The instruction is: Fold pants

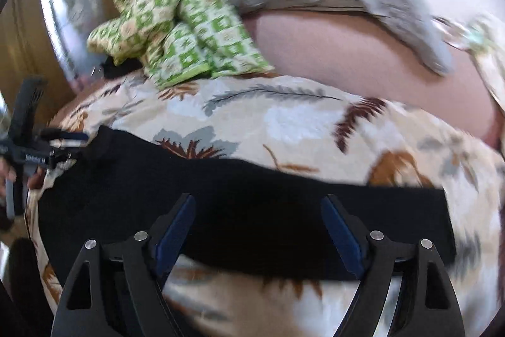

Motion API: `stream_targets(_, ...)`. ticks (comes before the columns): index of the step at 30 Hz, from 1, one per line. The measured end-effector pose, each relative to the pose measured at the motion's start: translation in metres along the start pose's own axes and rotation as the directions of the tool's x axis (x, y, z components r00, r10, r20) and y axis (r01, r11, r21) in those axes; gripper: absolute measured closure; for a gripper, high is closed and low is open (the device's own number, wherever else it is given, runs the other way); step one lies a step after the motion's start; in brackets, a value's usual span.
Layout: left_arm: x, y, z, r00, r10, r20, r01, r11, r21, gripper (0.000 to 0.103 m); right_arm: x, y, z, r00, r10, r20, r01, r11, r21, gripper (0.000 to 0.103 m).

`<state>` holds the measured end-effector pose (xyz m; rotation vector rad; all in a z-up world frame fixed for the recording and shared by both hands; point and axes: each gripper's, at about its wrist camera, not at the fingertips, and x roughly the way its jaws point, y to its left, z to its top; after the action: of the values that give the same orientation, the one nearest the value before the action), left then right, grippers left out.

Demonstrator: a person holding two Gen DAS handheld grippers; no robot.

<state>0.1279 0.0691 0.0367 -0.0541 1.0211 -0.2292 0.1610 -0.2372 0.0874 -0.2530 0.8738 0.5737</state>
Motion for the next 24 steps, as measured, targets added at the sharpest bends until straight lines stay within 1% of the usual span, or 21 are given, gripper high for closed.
stream_targets(4, 0.019, -0.002, 0.013, 0.999, 0.031, -0.032, -0.026, 0.992, 0.123, 0.018, 0.031, 0.013, 0.014, 0.998, 0.024, -0.060, -0.033, 0.988, -0.152, 0.019)
stream_targets(6, 0.032, -0.006, 0.016, 0.996, 0.060, -0.061, -0.047, 0.981, 0.189, 0.018, 0.049, 0.017, 0.016, 0.994, 0.003, -0.107, -0.026, 0.977, -0.211, 0.018)
stream_targets(7, 0.037, -0.007, 0.016, 0.994, 0.082, -0.069, -0.066, 0.974, 0.216, 0.018, 0.060, 0.017, 0.015, 0.991, -0.028, -0.133, -0.005, 0.971, -0.239, 0.018)
stream_targets(9, 0.051, -0.011, 0.016, 0.986, 0.137, -0.092, -0.106, 0.955, 0.278, 0.018, 0.072, 0.016, 0.014, 0.985, -0.063, -0.163, 0.019, 0.966, -0.257, 0.018)
stream_targets(11, 0.063, -0.012, 0.016, 0.980, 0.163, -0.116, -0.120, 0.942, 0.313, 0.016, 0.080, 0.014, 0.011, 0.982, -0.055, -0.182, 0.008, 0.969, -0.248, 0.020)
stream_targets(12, 0.066, -0.011, 0.016, 0.980, 0.161, -0.116, -0.119, 0.944, 0.309, 0.016, 0.085, 0.014, 0.009, 0.979, -0.053, -0.196, 0.003, 0.969, -0.246, 0.024)
stream_targets(13, 0.066, -0.009, 0.017, 0.984, 0.139, -0.111, -0.103, 0.954, 0.282, 0.020, 0.088, 0.015, 0.007, 0.977, -0.043, -0.208, -0.008, 0.970, -0.241, 0.031)
stream_targets(14, 0.066, -0.008, 0.018, 0.986, 0.120, -0.117, -0.086, 0.960, 0.266, 0.031, 0.091, 0.016, 0.004, 0.974, -0.029, -0.223, -0.024, 0.973, -0.230, 0.056)
stream_targets(15, 0.063, -0.006, 0.018, 0.988, 0.091, -0.121, -0.059, 0.968, 0.244, 0.039, 0.092, 0.018, 0.001, 0.974, -0.033, -0.223, -0.018, 0.975, -0.221, 0.070)
stream_targets(16, 0.060, -0.007, 0.017, 0.990, 0.087, -0.108, -0.059, 0.970, 0.237, 0.056, 0.089, 0.021, 0.000, 0.978, -0.048, -0.204, 0.001, 0.974, -0.228, 0.071)
stream_targets(17, 0.055, -0.009, 0.014, 0.990, 0.108, -0.088, -0.083, 0.964, 0.251, 0.082, 0.083, 0.024, -0.001, 0.981, -0.073, -0.177, 0.029, 0.970, -0.241, 0.081)
stream_targets(18, 0.050, -0.012, 0.011, 0.987, 0.147, -0.066, -0.124, 0.954, 0.272, 0.093, 0.076, 0.025, -0.002, 0.983, -0.091, -0.156, 0.051, 0.969, -0.243, 0.086)
stream_targets(19, 0.041, -0.013, 0.007, 0.984, 0.176, -0.041, -0.158, 0.948, 0.276, 0.100, 0.067, 0.024, -0.002, 0.986, -0.096, -0.134, 0.063, 0.971, -0.231, 0.087)
stream_targets(20, 0.033, -0.012, 0.005, 0.986, 0.165, -0.026, -0.153, 0.953, 0.262, 0.100, 0.055, 0.024, -0.003, 0.989, -0.100, -0.106, 0.075, 0.974, -0.216, 0.088)
stream_targets(22, 0.006, -0.013, -0.004, 0.993, 0.120, 0.021, -0.121, 0.965, 0.233, 0.100, 0.031, 0.027, -0.007, 0.991, -0.124, -0.058, 0.110, 0.972, -0.210, 0.089)
stream_targets(24, -0.018, -0.019, -0.014, 0.993, 0.100, 0.068, -0.113, 0.967, 0.229, 0.100, 0.003, 0.033, -0.014, 0.988, -0.153, -0.009, 0.147, 0.966, -0.212, 0.095)
